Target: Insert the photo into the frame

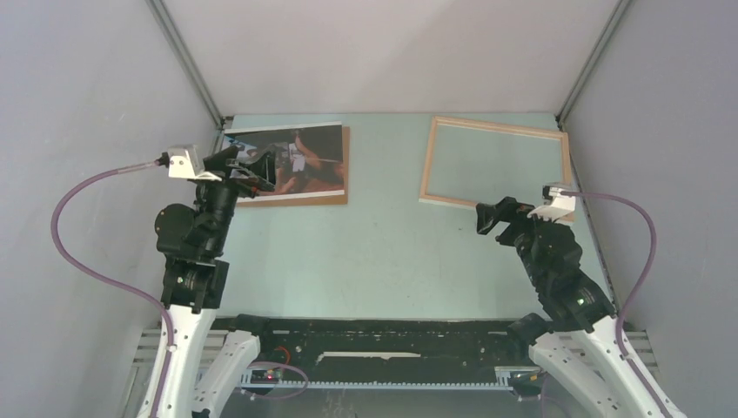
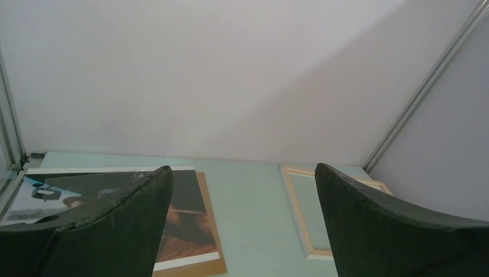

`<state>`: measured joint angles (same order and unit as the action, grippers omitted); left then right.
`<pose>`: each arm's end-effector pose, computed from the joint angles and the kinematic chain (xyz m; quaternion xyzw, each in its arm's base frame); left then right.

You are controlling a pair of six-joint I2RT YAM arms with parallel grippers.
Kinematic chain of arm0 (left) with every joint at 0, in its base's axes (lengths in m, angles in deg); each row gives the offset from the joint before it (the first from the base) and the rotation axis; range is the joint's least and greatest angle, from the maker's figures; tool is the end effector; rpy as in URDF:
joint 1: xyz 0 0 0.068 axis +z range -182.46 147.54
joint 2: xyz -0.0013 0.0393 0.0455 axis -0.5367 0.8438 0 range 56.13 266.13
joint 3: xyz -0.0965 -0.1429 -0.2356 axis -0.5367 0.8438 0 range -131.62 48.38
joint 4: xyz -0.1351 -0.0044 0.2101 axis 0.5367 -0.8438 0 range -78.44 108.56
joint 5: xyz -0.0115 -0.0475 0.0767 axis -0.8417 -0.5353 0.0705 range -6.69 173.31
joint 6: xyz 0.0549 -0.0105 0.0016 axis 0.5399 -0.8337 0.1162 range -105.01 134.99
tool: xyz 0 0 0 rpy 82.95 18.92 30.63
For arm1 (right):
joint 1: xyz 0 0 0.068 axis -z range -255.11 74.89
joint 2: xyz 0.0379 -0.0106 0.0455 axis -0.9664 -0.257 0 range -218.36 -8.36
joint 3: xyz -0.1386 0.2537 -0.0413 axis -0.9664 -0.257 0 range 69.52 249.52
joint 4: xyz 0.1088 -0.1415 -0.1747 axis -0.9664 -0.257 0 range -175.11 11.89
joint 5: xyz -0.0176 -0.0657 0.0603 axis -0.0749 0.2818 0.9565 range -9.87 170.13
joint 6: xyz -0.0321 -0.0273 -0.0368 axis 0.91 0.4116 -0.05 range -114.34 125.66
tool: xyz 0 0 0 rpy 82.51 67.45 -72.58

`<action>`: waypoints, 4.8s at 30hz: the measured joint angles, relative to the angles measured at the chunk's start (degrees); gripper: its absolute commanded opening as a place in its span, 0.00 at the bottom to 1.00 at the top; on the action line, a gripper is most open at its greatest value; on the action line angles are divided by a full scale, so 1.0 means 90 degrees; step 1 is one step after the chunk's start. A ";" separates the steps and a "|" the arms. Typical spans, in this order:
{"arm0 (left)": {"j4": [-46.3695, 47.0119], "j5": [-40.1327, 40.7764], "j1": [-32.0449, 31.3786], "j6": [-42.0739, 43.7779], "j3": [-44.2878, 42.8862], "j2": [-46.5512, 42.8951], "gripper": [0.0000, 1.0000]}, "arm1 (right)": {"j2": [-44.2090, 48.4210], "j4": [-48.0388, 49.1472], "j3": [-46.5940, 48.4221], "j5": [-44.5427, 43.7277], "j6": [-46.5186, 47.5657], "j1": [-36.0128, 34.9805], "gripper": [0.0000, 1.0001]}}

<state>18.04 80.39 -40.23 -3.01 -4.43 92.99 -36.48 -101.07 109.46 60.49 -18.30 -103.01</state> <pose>0.1073 -0.0167 0.4353 -0.0337 0.6049 -0.1924 0.7720 0.0884 0.0322 0.3323 0.0821 0.7643 0.1552 0.6204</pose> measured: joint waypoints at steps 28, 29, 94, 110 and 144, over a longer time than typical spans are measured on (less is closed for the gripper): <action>0.0146 -0.0738 0.0051 -0.0529 0.0000 0.0855 1.00 | -0.5532 0.1171 0.1695 0.1015 0.0386 0.1906 0.94; 0.0109 -0.0775 0.0051 -0.0593 0.0000 0.0928 1.00 | -0.5897 0.1144 0.2016 0.1173 0.0372 0.2038 0.92; -0.0359 -0.1933 0.0214 -0.1622 -0.0109 0.1392 1.00 | -0.7125 -0.1763 0.1498 0.0828 -0.2455 0.2467 0.00; -0.0342 -0.1642 0.0126 -0.1506 -0.0109 0.1496 1.00 | -0.6606 -0.1498 0.1195 0.1367 0.0313 0.2936 0.00; -0.0743 0.1076 -0.0850 -0.1642 -0.0121 0.3876 1.00 | -1.1383 0.2123 0.7072 0.4884 -0.2152 0.0476 0.68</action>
<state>11.35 90.08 -47.88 -17.79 -5.53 127.87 -138.93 -81.97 173.11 104.45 -37.67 -98.73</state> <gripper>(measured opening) 0.996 0.682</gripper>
